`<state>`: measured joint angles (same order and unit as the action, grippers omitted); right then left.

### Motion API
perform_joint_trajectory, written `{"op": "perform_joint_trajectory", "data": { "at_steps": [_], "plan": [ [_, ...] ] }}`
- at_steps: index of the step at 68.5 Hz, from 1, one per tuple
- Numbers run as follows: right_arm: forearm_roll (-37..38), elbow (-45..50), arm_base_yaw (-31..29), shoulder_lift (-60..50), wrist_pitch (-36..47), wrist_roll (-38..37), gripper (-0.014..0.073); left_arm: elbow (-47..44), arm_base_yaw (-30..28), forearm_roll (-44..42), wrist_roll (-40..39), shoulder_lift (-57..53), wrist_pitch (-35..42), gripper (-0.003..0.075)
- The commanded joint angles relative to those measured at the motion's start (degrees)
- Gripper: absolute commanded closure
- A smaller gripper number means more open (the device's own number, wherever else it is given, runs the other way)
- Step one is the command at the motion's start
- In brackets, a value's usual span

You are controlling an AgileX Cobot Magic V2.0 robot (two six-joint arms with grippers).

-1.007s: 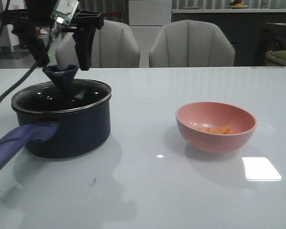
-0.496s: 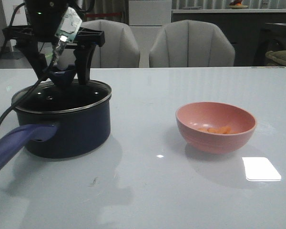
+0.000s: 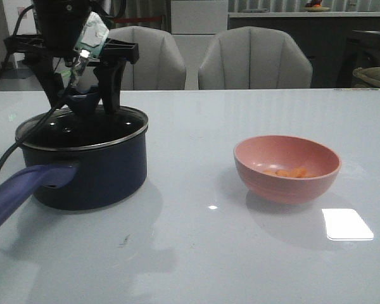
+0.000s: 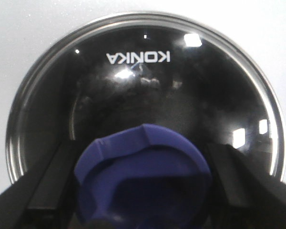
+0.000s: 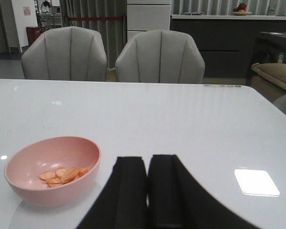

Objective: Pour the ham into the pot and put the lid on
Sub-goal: 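Lift the glass lid off the saucepan with the left gripper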

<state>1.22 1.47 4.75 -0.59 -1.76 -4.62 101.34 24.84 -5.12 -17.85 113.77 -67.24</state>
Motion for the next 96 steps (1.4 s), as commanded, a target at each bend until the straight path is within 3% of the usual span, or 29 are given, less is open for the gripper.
{"op": "perform_joint_trajectory", "data": {
  "at_steps": [1,30,44,65,83,96],
  "plan": [
    [0.72,-0.24,-0.31,-1.19,4.51,0.28,0.0435,1.65,0.41,0.57,1.23,-4.5,-0.33,0.0316],
    [0.72,-0.24,-0.31,-1.19,4.51,0.28,0.0435,1.19,-3.56,-1.33,8.31,-15.66,0.38,0.0316],
    [0.72,-0.24,-0.31,-1.19,4.51,0.28,0.0435,-4.43,-13.91,2.58,13.2,-21.18,1.97,0.0316],
    [0.72,-0.24,-0.36,-1.18,4.51,0.28,0.0435,-20.29,-30.56,7.8,17.48,-24.59,15.22,0.0316],
    [0.72,-0.24,-0.36,-1.18,4.51,0.28,0.0435,-33.93,-33.61,8.23,17.85,-23.17,26.74,0.0314],
    [0.72,-0.24,-0.36,-1.18,4.51,0.28,0.0435,-35.57,-33.61,9.09,17.85,-18.29,27.42,0.0314]
  ]
}}
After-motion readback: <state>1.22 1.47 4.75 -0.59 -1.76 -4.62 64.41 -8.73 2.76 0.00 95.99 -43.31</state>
